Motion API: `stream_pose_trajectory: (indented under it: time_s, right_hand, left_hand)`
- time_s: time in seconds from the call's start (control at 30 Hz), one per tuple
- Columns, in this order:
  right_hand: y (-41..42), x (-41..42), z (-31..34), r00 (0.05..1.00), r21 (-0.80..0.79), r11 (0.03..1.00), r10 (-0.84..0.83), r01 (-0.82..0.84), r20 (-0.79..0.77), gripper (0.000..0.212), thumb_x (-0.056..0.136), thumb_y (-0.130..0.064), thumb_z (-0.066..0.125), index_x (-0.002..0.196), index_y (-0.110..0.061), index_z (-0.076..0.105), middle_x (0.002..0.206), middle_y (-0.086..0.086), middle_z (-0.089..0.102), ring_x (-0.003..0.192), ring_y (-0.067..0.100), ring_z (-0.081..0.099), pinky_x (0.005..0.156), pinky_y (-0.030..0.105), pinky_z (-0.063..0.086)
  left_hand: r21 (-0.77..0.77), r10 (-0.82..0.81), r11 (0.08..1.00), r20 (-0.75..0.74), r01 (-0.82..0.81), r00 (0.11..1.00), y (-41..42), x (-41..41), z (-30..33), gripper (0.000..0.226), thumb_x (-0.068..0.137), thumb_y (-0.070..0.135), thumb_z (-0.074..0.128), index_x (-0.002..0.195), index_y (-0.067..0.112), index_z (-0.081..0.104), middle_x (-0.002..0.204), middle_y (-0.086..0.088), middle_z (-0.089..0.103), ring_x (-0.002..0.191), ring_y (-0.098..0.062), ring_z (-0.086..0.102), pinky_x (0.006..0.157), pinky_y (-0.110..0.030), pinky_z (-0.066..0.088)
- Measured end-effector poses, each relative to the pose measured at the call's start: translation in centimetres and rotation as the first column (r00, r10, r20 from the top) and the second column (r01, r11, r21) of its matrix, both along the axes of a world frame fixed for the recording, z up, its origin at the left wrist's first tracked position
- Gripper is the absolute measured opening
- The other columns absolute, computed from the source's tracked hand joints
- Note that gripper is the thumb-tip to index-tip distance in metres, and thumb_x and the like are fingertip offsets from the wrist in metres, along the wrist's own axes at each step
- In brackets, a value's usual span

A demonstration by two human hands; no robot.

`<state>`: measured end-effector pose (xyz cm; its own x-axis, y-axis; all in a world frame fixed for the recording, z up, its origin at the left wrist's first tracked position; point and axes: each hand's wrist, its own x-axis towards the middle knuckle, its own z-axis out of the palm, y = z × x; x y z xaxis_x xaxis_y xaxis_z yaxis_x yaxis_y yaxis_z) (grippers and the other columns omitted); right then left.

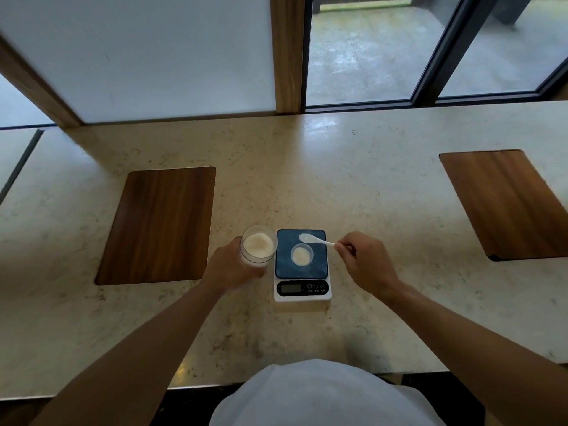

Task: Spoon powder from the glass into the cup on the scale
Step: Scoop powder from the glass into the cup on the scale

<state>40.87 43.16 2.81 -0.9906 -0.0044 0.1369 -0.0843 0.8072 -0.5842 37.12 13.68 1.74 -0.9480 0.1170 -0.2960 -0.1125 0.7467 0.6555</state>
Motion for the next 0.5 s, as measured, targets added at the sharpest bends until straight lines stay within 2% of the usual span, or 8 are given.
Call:
stream_pose_trajectory:
  time_s: [0.1, 0.17, 0.23, 0.3, 0.37, 0.5]
  right_hand:
    - [-0.8, -0.7, -0.1, 0.942, -0.213, 0.931, -0.249, 0.297, 0.224, 0.016, 0.094, -0.021, 0.062, 0.082, -0.013, 0.068, 0.066, -0.005, 0.060, 0.059, 0.010, 0.054, 0.055, 0.022, 0.041]
    - [-1.2, -1.3, -0.1, 0.834, -0.367, 0.786, -0.317, 0.497, 0.452, 0.018, 0.094, -0.022, 0.061, 0.083, -0.011, 0.070, 0.069, 0.001, 0.061, 0.062, 0.016, 0.053, 0.058, 0.029, 0.044]
    - [-1.5, -1.7, 0.1, 0.737, -0.484, 0.604, -0.281, 0.633, 0.615, 0.017, 0.093, -0.017, 0.061, 0.088, -0.005, 0.072, 0.067, 0.004, 0.055, 0.060, 0.017, 0.047, 0.057, 0.033, 0.040]
    - [-1.8, -2.0, 0.3, 0.689, -0.538, 0.481, -0.220, 0.693, 0.691, 0.017, 0.093, -0.012, 0.061, 0.091, 0.001, 0.072, 0.063, 0.005, 0.050, 0.055, 0.015, 0.042, 0.053, 0.031, 0.038]
    - [-2.3, -2.2, 0.4, 0.662, -0.555, 0.413, -0.179, 0.722, 0.727, 0.018, 0.092, -0.011, 0.061, 0.093, 0.005, 0.070, 0.062, 0.004, 0.049, 0.053, 0.013, 0.041, 0.051, 0.029, 0.037]
    - [-3.1, -2.8, 0.2, 0.635, -0.583, 0.318, -0.089, 0.748, 0.767, 0.020, 0.095, -0.013, 0.058, 0.094, 0.002, 0.072, 0.064, 0.002, 0.051, 0.054, 0.011, 0.043, 0.053, 0.026, 0.039]
  left_hand:
    - [0.005, 0.009, 1.000, -0.008, -0.009, 1.000, 0.1, 0.0, 0.0, 0.081, 0.062, 0.041, 0.089, 0.133, 0.021, 0.055, 0.122, 0.000, 0.068, 0.110, -0.021, 0.064, 0.094, -0.037, 0.051]
    - [0.009, 0.012, 1.000, -0.013, -0.012, 1.000, 0.2, -0.1, 0.0, 0.081, 0.062, 0.039, 0.090, 0.133, 0.019, 0.055, 0.122, -0.001, 0.068, 0.110, -0.022, 0.064, 0.094, -0.038, 0.052]
    - [0.008, 0.015, 1.000, -0.011, -0.015, 1.000, 0.2, -0.2, -0.1, 0.081, 0.062, 0.039, 0.090, 0.133, 0.019, 0.055, 0.122, -0.001, 0.068, 0.110, -0.022, 0.064, 0.094, -0.042, 0.052]
    - [0.008, 0.013, 1.000, -0.014, -0.013, 1.000, 0.3, -0.3, -0.1, 0.081, 0.062, 0.041, 0.090, 0.133, 0.020, 0.055, 0.123, -0.001, 0.068, 0.110, -0.022, 0.064, 0.094, -0.043, 0.053]
    - [0.015, 0.012, 1.000, -0.011, -0.012, 1.000, 0.3, -0.5, -0.3, 0.081, 0.062, 0.041, 0.089, 0.133, 0.021, 0.055, 0.123, 0.000, 0.068, 0.111, -0.022, 0.063, 0.095, -0.043, 0.052]
    - [0.016, 0.009, 1.000, -0.005, -0.009, 1.000, 0.1, -1.0, -0.5, 0.082, 0.062, 0.043, 0.089, 0.133, 0.024, 0.054, 0.123, 0.001, 0.068, 0.111, -0.021, 0.063, 0.095, -0.042, 0.052]
